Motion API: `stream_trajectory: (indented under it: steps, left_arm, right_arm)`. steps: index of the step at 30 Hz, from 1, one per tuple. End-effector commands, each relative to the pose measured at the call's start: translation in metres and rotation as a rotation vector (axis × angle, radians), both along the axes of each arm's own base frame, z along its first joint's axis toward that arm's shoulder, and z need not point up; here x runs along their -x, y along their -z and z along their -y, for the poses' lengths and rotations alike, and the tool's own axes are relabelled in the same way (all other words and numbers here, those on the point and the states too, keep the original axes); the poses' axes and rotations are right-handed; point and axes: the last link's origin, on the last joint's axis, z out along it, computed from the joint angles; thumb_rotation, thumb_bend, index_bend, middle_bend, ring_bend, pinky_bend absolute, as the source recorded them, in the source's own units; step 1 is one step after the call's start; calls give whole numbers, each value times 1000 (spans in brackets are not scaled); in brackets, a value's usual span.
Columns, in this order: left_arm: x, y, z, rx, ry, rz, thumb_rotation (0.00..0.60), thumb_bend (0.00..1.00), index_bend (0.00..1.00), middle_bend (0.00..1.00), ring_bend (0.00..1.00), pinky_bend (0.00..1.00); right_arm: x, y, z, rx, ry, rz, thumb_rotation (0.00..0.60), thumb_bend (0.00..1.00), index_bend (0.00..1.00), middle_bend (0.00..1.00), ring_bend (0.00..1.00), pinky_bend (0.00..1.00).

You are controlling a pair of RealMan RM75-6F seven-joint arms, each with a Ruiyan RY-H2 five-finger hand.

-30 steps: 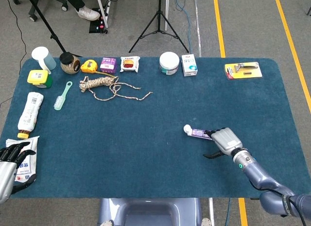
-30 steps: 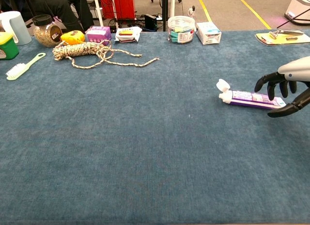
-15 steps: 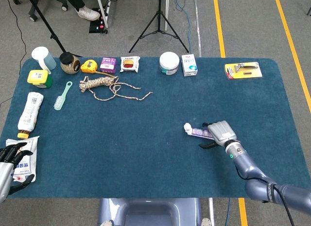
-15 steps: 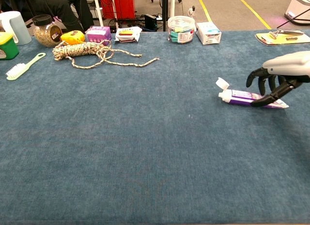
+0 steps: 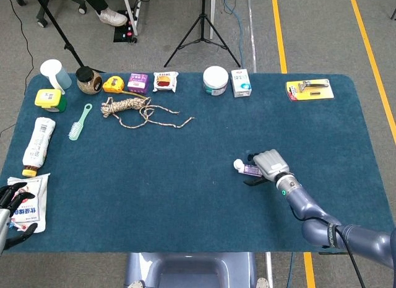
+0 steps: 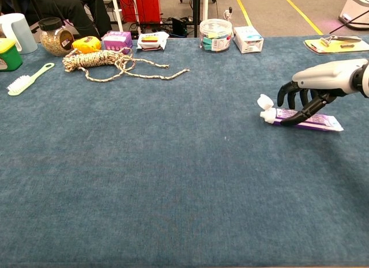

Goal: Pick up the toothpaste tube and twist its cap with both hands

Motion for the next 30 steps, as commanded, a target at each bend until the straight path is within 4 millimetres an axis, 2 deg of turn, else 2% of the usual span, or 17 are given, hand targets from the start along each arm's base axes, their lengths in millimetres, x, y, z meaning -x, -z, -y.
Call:
stream_trajectory:
  steps: [1, 11, 27, 30]
  left_arm:
    - [0, 0, 0, 1, 0, 0, 600, 180, 317, 209, 177, 207]
    - [-1, 0, 0, 0, 4, 0, 600, 180, 317, 209, 177, 207]
    - [-4, 0, -1, 3, 12, 4, 600, 180, 317, 209, 177, 207]
    - [-5, 0, -2, 2, 17, 7, 600, 180, 317, 209, 177, 207]
  right_arm:
    - [0, 1, -4, -12, -6, 4, 203, 284, 265, 350, 400, 367]
    - [-4, -1, -30, -57, -44, 36, 200, 283, 306, 390, 439, 367]
    - [24, 4, -29, 16, -35, -10, 211, 284, 334, 410, 451, 392]
    - [27, 5, -32, 39, -38, -6, 249, 284, 367, 441, 479, 424]
